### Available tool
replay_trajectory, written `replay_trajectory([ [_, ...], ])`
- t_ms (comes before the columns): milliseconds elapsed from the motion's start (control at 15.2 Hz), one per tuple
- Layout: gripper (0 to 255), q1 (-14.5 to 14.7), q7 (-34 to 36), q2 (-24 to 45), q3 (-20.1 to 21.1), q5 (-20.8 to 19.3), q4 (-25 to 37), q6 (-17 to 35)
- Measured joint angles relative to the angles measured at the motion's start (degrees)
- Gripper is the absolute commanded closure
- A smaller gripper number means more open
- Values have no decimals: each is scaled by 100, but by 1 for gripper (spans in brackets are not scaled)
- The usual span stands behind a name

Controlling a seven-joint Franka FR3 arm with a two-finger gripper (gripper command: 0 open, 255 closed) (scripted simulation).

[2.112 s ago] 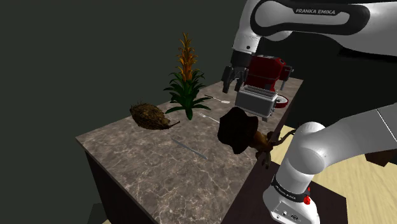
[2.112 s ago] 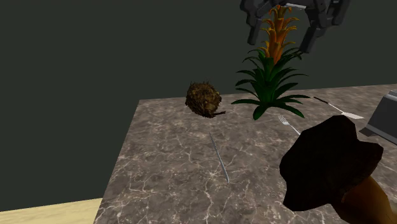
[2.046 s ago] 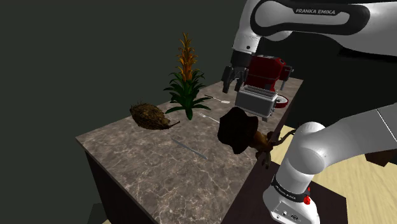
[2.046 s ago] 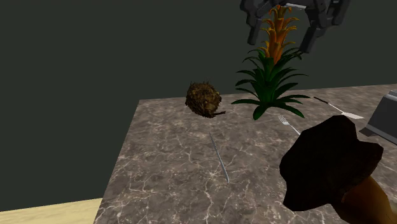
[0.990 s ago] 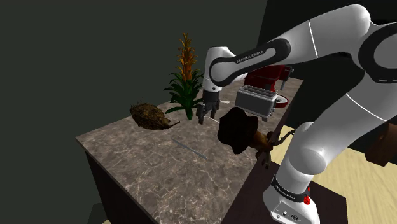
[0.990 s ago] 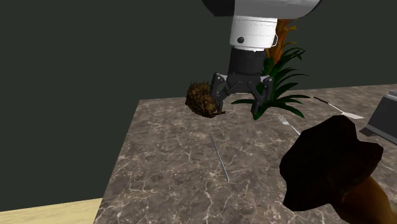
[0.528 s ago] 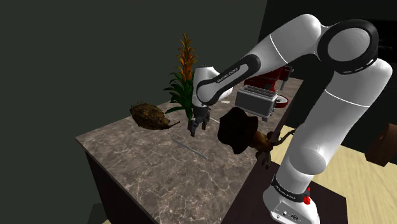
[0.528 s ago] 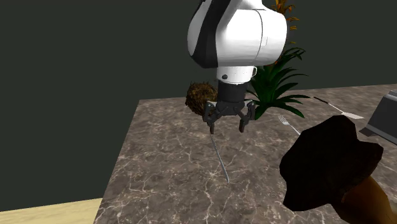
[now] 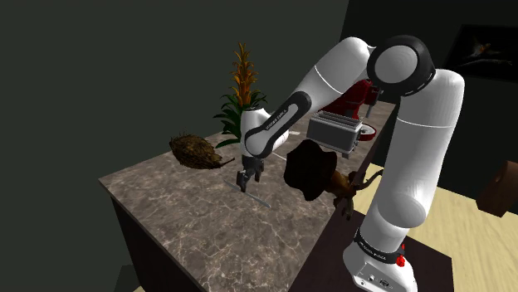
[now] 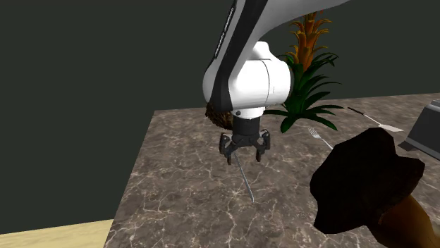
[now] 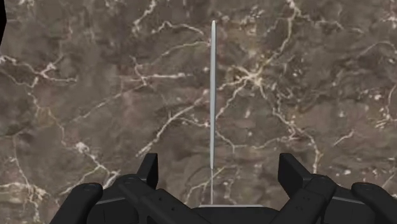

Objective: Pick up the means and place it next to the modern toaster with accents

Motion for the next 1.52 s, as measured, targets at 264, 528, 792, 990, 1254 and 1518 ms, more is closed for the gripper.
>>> replay_trajectory([
  [264, 0, 4, 16, 280, -12, -39, -6, 283],
  [528, 0, 8, 30, 441, -19, -60, -48, 487],
  [792, 0, 9, 32, 446, -19, -61, -52, 498],
  [990, 255, 9, 32, 446, -19, -61, -52, 498],
  [1254, 255, 9, 32, 446, -19, -61, -52, 498],
  [1518, 255, 9, 32, 446, -19, -61, -52, 498],
])
